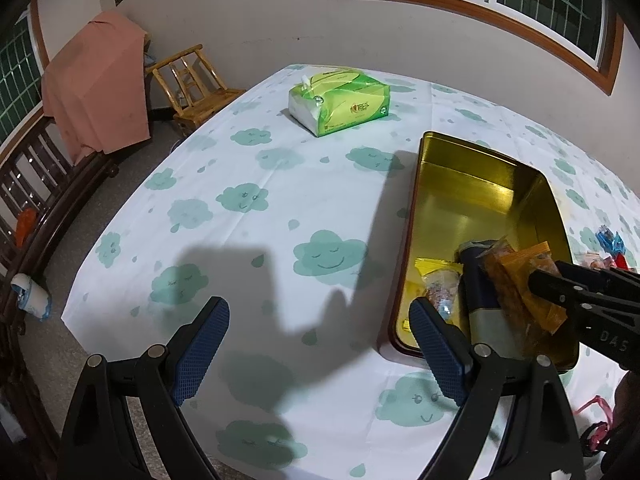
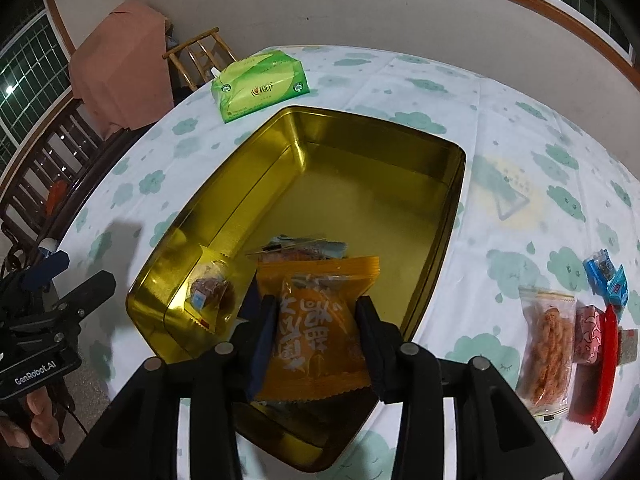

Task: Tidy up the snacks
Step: 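Lower the yellow-orange bag into the tin and open the right tool, then reach to the dark grey sesame block and grasp it with the right tool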

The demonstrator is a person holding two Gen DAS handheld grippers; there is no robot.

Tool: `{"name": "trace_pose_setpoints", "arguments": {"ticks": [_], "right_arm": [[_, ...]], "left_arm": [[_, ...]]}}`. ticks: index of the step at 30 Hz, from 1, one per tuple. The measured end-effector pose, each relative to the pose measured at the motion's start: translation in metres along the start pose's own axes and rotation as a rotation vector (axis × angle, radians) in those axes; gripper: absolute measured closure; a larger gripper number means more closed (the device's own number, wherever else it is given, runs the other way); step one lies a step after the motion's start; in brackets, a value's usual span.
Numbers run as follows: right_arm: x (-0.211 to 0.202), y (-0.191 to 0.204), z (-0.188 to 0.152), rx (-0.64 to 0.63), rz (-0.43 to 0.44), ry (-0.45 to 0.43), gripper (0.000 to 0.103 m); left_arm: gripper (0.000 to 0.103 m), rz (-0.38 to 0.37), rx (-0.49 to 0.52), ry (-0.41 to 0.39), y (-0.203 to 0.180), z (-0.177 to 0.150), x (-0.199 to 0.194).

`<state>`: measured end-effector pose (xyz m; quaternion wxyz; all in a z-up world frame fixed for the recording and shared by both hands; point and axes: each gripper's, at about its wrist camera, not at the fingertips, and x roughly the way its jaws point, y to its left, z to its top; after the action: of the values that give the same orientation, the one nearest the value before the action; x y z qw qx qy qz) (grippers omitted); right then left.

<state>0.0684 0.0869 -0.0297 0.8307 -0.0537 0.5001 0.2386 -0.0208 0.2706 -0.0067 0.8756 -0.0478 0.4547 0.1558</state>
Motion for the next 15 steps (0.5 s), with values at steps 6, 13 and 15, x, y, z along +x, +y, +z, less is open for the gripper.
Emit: {"name": "trace_pose_setpoints", "arguments": {"ticks": [6, 13, 15], "right_arm": [[-0.024, -0.009, -0.001, 0.013, 0.032, -0.042, 0.062], [-0.069, -0.066, -0.017, 0.110, -0.035, -0.103, 0.061], [-0.079, -0.090, -0.024, 0.161, -0.070, -0.105, 0.061]], "left_arm": [[0.013, -0.015, 0.018, -0.014, -0.015, 0.004, -0.008], [0.013, -0.049, 0.061, -0.040, -0.043, 0.010, -0.019], [0.013, -0.064, 0.076, -0.046, -0.053, 0.011, -0.021]]}}
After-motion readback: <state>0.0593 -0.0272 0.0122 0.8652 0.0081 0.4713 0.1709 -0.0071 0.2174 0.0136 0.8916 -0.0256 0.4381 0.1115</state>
